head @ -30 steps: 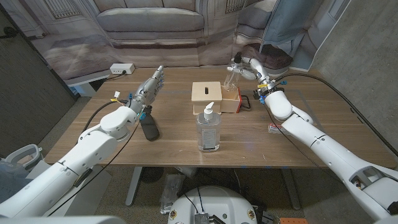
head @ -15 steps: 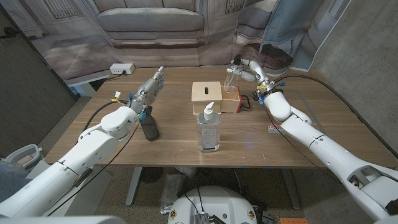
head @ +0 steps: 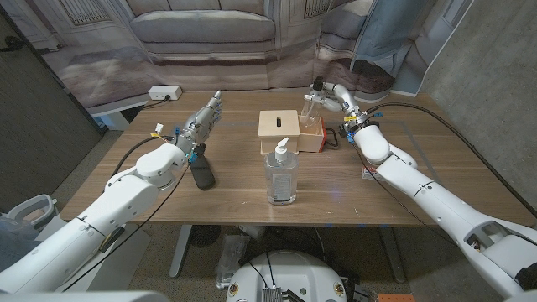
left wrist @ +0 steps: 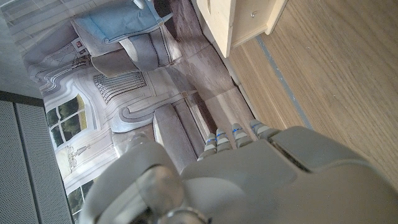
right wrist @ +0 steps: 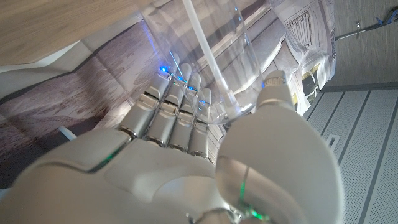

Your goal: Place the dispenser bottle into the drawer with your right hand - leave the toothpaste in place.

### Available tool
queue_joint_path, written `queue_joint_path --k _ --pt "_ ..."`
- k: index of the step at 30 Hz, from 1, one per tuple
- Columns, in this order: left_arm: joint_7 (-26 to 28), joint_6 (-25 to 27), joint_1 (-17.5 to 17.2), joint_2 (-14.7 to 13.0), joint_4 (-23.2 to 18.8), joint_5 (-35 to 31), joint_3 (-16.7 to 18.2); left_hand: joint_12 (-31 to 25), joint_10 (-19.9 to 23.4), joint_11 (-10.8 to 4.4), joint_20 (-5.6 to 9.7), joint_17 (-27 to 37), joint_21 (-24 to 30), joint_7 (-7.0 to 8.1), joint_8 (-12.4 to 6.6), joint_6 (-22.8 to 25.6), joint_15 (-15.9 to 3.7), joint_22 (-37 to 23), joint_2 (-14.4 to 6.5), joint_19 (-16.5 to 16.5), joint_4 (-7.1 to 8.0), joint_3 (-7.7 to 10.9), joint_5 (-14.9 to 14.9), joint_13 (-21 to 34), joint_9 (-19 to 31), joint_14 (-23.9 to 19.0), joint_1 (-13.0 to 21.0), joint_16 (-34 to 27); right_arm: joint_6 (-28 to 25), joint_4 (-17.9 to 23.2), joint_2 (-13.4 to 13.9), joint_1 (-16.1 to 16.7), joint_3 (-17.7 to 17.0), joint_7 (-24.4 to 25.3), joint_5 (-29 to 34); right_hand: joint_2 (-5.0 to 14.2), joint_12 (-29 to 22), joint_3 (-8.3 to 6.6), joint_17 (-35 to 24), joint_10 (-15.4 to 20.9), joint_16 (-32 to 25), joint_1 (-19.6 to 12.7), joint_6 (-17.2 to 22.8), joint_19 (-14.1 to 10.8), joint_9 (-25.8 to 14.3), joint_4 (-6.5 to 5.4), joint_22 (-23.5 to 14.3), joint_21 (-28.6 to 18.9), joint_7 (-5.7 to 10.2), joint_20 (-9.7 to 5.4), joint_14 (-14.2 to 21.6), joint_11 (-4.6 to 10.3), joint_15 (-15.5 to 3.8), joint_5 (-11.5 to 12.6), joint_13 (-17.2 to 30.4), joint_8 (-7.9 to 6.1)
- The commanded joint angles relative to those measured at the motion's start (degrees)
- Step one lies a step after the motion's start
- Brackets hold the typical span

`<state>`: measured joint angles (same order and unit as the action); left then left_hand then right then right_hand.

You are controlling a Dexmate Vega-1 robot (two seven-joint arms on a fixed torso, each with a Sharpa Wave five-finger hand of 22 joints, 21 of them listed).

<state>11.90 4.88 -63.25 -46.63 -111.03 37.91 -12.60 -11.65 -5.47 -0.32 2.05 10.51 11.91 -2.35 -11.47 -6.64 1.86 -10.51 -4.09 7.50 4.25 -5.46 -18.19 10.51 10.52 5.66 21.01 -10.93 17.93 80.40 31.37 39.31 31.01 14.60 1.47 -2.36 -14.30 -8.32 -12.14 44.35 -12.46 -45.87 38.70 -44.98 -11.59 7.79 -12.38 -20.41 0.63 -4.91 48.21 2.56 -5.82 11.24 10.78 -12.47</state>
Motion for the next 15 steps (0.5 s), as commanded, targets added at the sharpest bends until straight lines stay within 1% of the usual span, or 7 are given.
queue_joint_path --k 1,3,15 --pt "0.3 0.3 0.2 -0.1 -0.1 -0.3 -0.2 0.1 -0.1 0.27 0.54 0.2 0.2 -0.23 0.18 -0.1 0.4 -0.1 -0.1 -0.2 0.09 -0.37 0.1 0.2 0.3 -0.1 0.3 -0.1 -0.1 -1.2 -0.4 -0.6 0.7 -0.2 -0.1 11.43 0.2 -1.14 -0.2 3.1 -0.3 -11.0 4.1 0.4 -0.1 -1.11 -0.2 -0.4 3.77 -5.54 0.6 2.87 -6.35 -0.2 0.3 -0.12" --pt "0.4 0.4 0.2 -0.1 -0.2 -0.3 -0.2 0.1 0.0 0.29 0.55 0.2 0.2 -0.43 0.09 0.1 0.35 -0.1 -0.1 -0.2 0.09 -0.41 0.1 0.2 0.3 -0.2 0.4 -0.1 0.0 -1.4 -0.4 -0.6 0.8 -0.2 -0.1 11.46 0.2 -1.17 -0.2 3.2 -0.3 -11.0 4.1 0.4 -0.2 -1.14 -0.3 -0.4 3.82 -5.56 0.6 2.84 -6.33 -0.2 0.3 -0.09" --pt "0.4 1.2 0.6 -0.4 -0.5 -0.2 -0.2 0.0 0.2 0.39 0.47 0.2 0.2 -0.29 0.05 0.3 0.4 -0.1 -0.2 -0.4 0.07 -0.55 0.1 0.2 0.3 -0.4 0.5 -0.1 1.4 -3.5 -1.4 -0.8 1.3 0.0 -0.6 11.49 0.3 -1.32 -0.2 3.3 -0.2 -11.1 4.1 0.5 -0.2 -1.2 -0.3 -0.5 3.92 -5.6 0.5 2.69 -6.43 -0.3 0.3 0.0"
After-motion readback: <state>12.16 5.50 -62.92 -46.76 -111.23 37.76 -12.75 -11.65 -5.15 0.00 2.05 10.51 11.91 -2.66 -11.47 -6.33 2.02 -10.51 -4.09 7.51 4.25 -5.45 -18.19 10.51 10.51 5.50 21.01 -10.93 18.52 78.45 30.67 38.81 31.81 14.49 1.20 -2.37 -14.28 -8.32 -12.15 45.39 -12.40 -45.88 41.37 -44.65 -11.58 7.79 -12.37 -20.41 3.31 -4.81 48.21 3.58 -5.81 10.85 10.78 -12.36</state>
